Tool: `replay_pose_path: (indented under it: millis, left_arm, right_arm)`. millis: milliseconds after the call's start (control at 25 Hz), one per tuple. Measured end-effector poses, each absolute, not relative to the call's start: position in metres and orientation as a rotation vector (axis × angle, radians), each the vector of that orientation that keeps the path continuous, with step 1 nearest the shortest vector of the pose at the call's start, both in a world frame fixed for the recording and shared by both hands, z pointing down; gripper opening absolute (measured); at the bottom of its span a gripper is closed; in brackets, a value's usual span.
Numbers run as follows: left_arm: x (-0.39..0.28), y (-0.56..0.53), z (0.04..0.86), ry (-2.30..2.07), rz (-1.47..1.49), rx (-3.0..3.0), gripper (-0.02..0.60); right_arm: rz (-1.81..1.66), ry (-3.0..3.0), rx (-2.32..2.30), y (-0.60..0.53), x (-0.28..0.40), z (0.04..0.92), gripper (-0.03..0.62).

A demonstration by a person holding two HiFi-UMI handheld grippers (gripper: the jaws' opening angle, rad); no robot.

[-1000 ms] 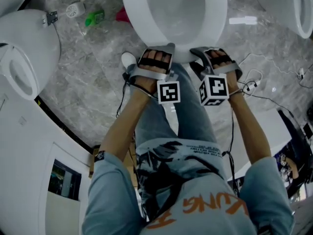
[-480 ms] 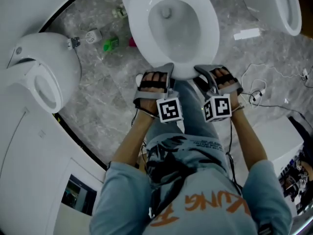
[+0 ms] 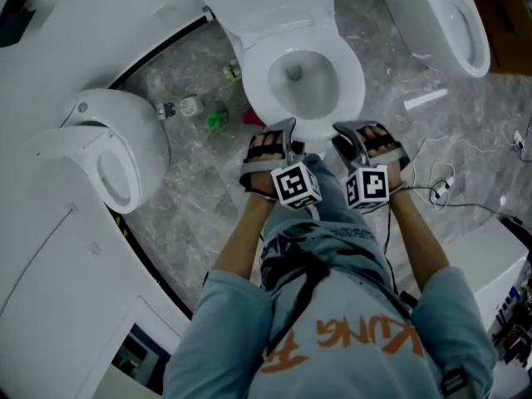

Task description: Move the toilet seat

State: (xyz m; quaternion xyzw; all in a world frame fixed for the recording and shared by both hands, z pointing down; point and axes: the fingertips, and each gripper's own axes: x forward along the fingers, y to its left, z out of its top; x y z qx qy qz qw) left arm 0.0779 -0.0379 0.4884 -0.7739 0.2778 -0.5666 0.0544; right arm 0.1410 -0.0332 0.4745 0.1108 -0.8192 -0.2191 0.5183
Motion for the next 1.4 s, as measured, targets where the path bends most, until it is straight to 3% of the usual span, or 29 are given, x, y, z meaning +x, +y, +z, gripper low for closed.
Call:
replay_pose_path:
  millis: [400,760,960,1400]
  left_arm:
    - [0.048,-0.094,0.429,1.124,-1.678,-2.342,0.242]
    - [0.025,-0.154,0.384,1.221,-1.596,-2.226,0.185]
    - [0.01,-0.191,0.369,1.245,-1.52,-2.221,0.094]
    - [-0.023,-0.29,0.35,1.233,-1.372,-2.274,0.104]
  right_arm:
    - [-0.507,-2.001,0.367,-0.094,0.119,0.409,0.123]
    - [-0.586,-1.986,0.531,-0.158,0.096,0.362,0.1]
    - [-0.608,-1.974,0.611,-0.205,0.078,0.343,0.092]
    - [-0.505,-2.014,0.757,-0.311,0.041,0.327,0.094]
